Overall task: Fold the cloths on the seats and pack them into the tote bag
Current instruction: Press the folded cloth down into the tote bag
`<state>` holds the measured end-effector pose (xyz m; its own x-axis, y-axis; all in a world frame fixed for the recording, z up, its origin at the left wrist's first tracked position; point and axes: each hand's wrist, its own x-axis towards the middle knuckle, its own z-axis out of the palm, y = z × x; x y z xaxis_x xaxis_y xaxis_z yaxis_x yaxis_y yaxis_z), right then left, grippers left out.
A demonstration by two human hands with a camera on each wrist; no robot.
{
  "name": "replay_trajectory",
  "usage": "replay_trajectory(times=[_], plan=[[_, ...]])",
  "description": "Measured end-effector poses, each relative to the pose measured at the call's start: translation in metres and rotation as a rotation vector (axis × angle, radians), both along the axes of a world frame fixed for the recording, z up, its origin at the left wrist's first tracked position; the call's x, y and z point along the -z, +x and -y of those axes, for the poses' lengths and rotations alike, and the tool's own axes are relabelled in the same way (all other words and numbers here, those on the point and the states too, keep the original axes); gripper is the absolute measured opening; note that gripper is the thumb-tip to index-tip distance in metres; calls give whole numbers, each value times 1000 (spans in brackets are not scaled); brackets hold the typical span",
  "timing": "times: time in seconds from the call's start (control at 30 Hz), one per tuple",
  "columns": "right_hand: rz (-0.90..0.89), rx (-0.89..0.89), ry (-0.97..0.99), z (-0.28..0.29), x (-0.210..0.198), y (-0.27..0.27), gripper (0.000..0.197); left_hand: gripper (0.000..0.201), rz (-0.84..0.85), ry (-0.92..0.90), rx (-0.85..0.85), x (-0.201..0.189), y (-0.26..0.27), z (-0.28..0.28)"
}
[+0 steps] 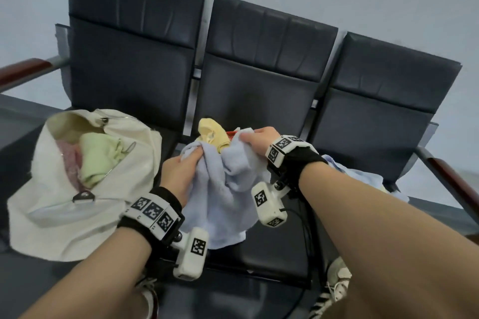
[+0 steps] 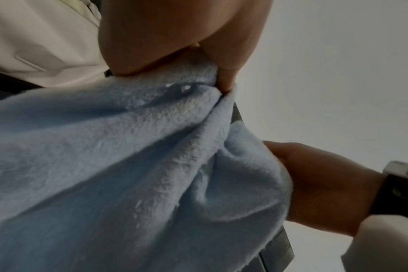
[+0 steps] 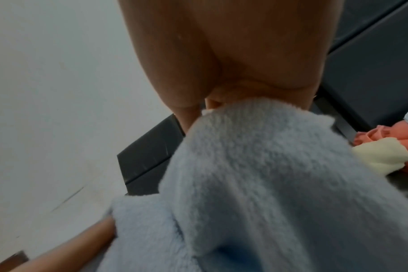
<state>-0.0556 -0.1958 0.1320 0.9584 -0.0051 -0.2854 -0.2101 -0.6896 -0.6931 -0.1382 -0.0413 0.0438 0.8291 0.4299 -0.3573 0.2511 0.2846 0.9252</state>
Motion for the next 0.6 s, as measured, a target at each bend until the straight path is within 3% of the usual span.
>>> replay_trajectory(times=[0.1,0.17,0.23,0.37,0.6], plan=[[-39,-101,-124,-20,14,5,65,71,-61,-227,179,2,-1,-17],[-53,-171,-153,-29,10,2,54,67,-12,-441,334,-3,-8,-19],[-39,-200,-68,-32,2,2,39,57,42,-555,386,-6,-14,-17],[-29,-188,6,-34,-9,5,33,53,66,-610,356,-6,-19,-16],[-81,-154,-57,-19,-11,4,41,43,91,-494,280,-16,-16,-11]])
